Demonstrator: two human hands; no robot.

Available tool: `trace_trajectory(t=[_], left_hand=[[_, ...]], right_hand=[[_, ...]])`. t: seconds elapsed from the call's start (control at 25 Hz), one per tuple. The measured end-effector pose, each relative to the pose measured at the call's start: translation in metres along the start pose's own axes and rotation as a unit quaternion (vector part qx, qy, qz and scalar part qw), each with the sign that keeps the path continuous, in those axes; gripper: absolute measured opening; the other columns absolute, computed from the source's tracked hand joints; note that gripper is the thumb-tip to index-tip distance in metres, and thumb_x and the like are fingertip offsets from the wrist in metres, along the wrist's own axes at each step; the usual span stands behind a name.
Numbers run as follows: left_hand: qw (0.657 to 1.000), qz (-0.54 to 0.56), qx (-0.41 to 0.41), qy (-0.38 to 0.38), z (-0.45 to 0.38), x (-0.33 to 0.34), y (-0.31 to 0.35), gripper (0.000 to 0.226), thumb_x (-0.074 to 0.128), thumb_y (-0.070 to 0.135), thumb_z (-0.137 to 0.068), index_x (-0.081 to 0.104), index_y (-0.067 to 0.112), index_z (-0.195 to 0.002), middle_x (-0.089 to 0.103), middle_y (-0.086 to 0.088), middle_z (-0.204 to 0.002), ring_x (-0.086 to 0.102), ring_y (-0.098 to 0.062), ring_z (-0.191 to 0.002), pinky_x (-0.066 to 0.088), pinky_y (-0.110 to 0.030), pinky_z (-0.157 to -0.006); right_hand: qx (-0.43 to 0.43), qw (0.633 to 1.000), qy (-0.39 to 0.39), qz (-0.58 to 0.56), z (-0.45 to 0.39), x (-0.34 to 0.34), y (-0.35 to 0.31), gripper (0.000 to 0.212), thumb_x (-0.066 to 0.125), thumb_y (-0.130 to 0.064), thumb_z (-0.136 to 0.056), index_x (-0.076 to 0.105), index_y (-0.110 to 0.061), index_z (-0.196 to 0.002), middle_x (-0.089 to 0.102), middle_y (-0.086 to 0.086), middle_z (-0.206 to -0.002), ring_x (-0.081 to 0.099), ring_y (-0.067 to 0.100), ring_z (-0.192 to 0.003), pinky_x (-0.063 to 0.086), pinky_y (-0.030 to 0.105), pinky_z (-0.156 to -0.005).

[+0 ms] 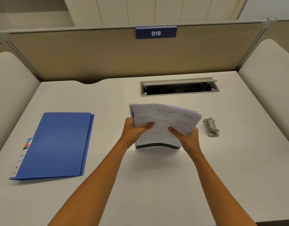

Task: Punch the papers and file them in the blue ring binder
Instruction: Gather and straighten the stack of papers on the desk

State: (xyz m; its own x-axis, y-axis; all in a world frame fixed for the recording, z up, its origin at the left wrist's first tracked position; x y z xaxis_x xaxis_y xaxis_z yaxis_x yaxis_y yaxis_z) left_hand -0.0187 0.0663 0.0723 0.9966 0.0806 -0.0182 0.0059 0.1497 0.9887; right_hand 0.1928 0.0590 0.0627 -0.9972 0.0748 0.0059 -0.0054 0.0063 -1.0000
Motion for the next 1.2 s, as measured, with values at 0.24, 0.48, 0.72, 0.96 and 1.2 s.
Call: trace_trajectory(t=[0.24,0.48,0.72,0.96,1.2], left_hand=[[0.999,-0.039,-0.02,-0.007,-0.002,0.001,-0.016,0.043,0.074,0.029,-0.083,0.062,0.027,-0.124,0.067,-0.001,-0.115,0.063,-0.025,-0.103,0.059,-0.04,-0.082],[0.999,-0.041,-0.021,-0.003,-0.001,-0.002,-0.016,0.042,0.074,0.029,-0.083,0.062,0.029,-0.123,0.068,0.0,-0.112,0.063,-0.025,-0.1,0.059,-0.036,-0.081],[0.999,-0.03,-0.035,0.014,-0.003,-0.003,-0.012,0.04,0.078,0.024,-0.08,0.064,0.029,-0.117,0.069,-0.001,-0.11,0.064,-0.026,-0.099,0.057,-0.038,-0.084],[0.999,-0.013,-0.03,-0.003,0.001,-0.003,-0.007,0.042,0.083,0.02,-0.074,0.065,0.03,-0.111,0.07,0.0,-0.109,0.064,-0.026,-0.1,0.059,-0.037,-0.082],[1.0,-0.003,-0.015,-0.01,0.003,0.003,-0.006,0.049,0.087,0.022,-0.068,0.064,0.03,-0.11,0.069,-0.003,-0.107,0.064,-0.022,-0.097,0.06,-0.03,-0.076]], right_hand=[[0.017,1.0,-0.014,0.0,0.006,0.002,0.021,0.042,0.071,-0.011,-0.081,0.056,-0.037,-0.111,0.064,-0.007,-0.104,0.063,0.017,-0.096,0.056,0.022,-0.074],[0.022,0.999,0.039,0.016,0.004,-0.003,0.03,0.027,0.069,-0.018,-0.084,0.063,-0.025,-0.11,0.068,-0.004,-0.1,0.065,0.02,-0.091,0.059,0.026,-0.073],[0.019,0.999,0.05,0.007,0.003,-0.004,0.032,0.031,0.069,-0.016,-0.084,0.063,-0.016,-0.114,0.068,-0.003,-0.1,0.065,0.019,-0.091,0.057,0.025,-0.074],[0.014,0.999,0.05,0.005,0.005,-0.002,0.028,0.035,0.072,-0.014,-0.08,0.061,-0.021,-0.113,0.066,-0.005,-0.101,0.063,0.017,-0.092,0.055,0.018,-0.071],[0.017,0.999,0.034,0.011,0.007,0.006,0.028,0.05,0.078,-0.013,-0.074,0.059,-0.017,-0.121,0.066,-0.003,-0.105,0.063,0.016,-0.095,0.055,0.02,-0.074]])
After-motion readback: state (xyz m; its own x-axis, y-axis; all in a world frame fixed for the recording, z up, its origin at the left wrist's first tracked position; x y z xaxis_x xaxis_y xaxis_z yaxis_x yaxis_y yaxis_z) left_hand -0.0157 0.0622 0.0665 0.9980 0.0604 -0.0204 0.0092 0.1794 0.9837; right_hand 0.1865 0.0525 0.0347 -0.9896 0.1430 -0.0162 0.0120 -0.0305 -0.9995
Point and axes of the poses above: each hand's wrist, its own z-axis away from the middle knuckle, its own x-axis out of the palm, y = z × x, the point moved 3 cm from there along -z, towards the middle knuckle
